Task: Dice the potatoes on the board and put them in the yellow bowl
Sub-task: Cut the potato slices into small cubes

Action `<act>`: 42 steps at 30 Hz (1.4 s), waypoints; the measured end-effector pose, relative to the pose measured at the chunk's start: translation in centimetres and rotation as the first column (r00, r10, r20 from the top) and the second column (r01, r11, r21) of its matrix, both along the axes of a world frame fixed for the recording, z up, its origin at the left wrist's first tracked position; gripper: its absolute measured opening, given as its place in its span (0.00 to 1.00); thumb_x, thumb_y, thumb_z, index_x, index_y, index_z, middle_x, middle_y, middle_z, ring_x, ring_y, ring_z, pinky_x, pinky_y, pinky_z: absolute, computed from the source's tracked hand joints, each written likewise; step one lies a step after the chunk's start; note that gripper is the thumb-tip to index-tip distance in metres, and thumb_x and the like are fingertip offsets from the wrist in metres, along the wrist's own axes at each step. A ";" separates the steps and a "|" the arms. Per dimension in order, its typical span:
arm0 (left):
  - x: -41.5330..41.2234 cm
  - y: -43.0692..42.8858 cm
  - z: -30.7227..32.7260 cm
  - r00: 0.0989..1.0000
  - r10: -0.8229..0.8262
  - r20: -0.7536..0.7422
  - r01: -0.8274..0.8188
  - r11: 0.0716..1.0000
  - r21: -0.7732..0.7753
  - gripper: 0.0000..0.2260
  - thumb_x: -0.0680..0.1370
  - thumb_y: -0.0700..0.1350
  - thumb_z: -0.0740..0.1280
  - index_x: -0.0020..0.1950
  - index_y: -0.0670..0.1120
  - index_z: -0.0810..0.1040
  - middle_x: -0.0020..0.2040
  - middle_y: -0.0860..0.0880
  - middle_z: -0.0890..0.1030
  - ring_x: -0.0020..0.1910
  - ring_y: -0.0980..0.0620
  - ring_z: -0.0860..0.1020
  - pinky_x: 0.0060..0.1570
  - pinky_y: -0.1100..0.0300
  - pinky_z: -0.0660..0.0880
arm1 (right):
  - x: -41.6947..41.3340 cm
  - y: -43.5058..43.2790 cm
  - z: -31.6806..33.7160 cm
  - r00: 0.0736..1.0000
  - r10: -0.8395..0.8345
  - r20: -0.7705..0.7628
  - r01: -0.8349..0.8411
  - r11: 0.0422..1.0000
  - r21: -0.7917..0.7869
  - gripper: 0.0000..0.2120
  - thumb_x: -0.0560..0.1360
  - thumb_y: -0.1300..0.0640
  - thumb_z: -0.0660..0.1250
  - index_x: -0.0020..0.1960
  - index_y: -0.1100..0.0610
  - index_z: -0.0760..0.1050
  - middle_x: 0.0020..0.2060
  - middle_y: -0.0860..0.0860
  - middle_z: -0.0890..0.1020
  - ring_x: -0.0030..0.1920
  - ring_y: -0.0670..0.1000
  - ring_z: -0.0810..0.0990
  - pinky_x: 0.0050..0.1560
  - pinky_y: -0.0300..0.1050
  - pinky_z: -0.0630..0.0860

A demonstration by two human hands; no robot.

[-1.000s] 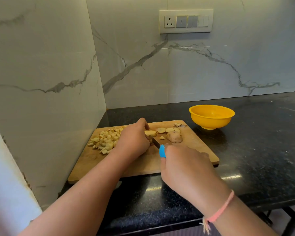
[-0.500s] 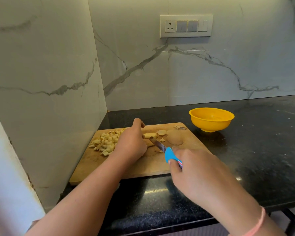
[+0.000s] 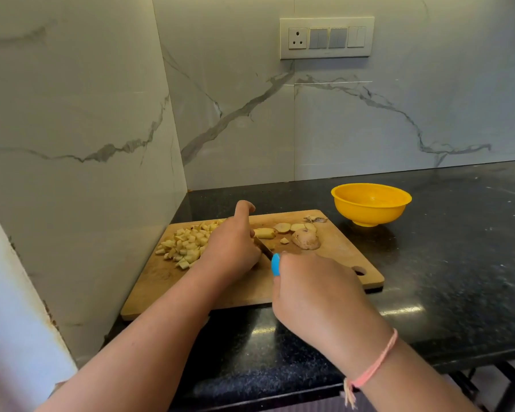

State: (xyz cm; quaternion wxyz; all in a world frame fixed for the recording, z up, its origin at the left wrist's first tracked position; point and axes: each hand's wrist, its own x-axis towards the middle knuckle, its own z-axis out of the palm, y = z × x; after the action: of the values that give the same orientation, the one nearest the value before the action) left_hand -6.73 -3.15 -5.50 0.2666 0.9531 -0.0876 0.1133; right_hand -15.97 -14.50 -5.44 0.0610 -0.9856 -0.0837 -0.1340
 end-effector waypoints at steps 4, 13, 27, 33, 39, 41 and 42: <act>0.0 -0.1 -0.2 1.000 0.002 0.020 -0.002 1.000 0.004 0.32 0.74 0.34 0.69 0.72 0.52 0.58 0.54 0.51 0.75 0.47 0.53 0.77 0.43 0.63 0.78 | -1.3 -1.1 -0.6 1.000 0.018 0.026 -0.018 1.000 0.008 0.17 0.80 0.53 0.56 0.69 0.53 0.65 0.42 0.49 0.71 0.41 0.50 0.71 0.30 0.39 0.64; 0.5 1.4 0.1 0.997 -0.052 0.052 0.052 0.999 -0.004 0.20 0.77 0.35 0.65 0.65 0.52 0.69 0.54 0.54 0.75 0.50 0.55 0.76 0.51 0.60 0.78 | -1.7 -5.4 1.3 1.000 0.029 -0.011 -0.026 0.976 0.217 0.19 0.79 0.45 0.55 0.69 0.45 0.68 0.52 0.46 0.79 0.45 0.46 0.76 0.41 0.41 0.74; 2.0 2.7 0.6 0.990 0.081 0.115 -0.074 0.995 -0.064 0.10 0.80 0.39 0.63 0.58 0.51 0.77 0.52 0.53 0.78 0.41 0.58 0.74 0.39 0.65 0.74 | -1.1 -1.9 -1.4 0.995 0.019 0.102 -0.033 0.990 0.139 0.20 0.81 0.47 0.51 0.73 0.46 0.61 0.42 0.47 0.76 0.37 0.48 0.71 0.28 0.37 0.63; 2.8 2.2 0.8 0.996 0.053 0.072 -0.053 0.999 -0.005 0.10 0.79 0.44 0.66 0.59 0.51 0.78 0.57 0.52 0.79 0.50 0.55 0.75 0.48 0.61 0.75 | -1.3 -0.5 -1.4 0.993 0.074 0.093 -0.085 0.989 0.124 0.22 0.81 0.46 0.51 0.74 0.47 0.59 0.48 0.47 0.79 0.39 0.47 0.73 0.30 0.37 0.66; 3.7 0.3 0.6 0.997 -0.005 -0.071 0.023 0.968 0.250 0.10 0.79 0.50 0.65 0.60 0.53 0.76 0.57 0.52 0.79 0.47 0.53 0.78 0.60 0.50 0.74 | -0.5 -3.3 -0.5 0.994 -0.046 0.095 0.030 0.986 0.164 0.18 0.80 0.45 0.51 0.68 0.45 0.67 0.43 0.46 0.73 0.39 0.47 0.72 0.32 0.38 0.67; 3.8 0.2 0.4 0.997 -0.007 -0.079 0.028 0.961 0.274 0.08 0.79 0.51 0.65 0.57 0.54 0.75 0.54 0.52 0.79 0.42 0.54 0.78 0.59 0.50 0.75 | -0.2 -3.9 -0.2 0.991 -0.077 0.113 0.056 0.982 0.180 0.18 0.80 0.44 0.52 0.68 0.44 0.67 0.44 0.45 0.74 0.40 0.47 0.72 0.33 0.38 0.67; 3.8 0.2 0.4 0.997 -0.006 -0.079 0.028 0.961 0.276 0.07 0.79 0.51 0.65 0.56 0.53 0.75 0.52 0.52 0.79 0.41 0.54 0.78 0.59 0.50 0.75 | -0.1 -4.2 -0.1 0.989 -0.087 0.120 0.064 0.980 0.187 0.19 0.80 0.44 0.52 0.69 0.44 0.66 0.44 0.45 0.74 0.40 0.46 0.72 0.34 0.38 0.68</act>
State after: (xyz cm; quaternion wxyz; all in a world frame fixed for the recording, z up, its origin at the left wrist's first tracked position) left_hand -2.90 -2.94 -5.11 0.1346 0.9839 -0.1003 0.0608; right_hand -16.06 -18.65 -5.58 0.1406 -0.9677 -0.0373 -0.2060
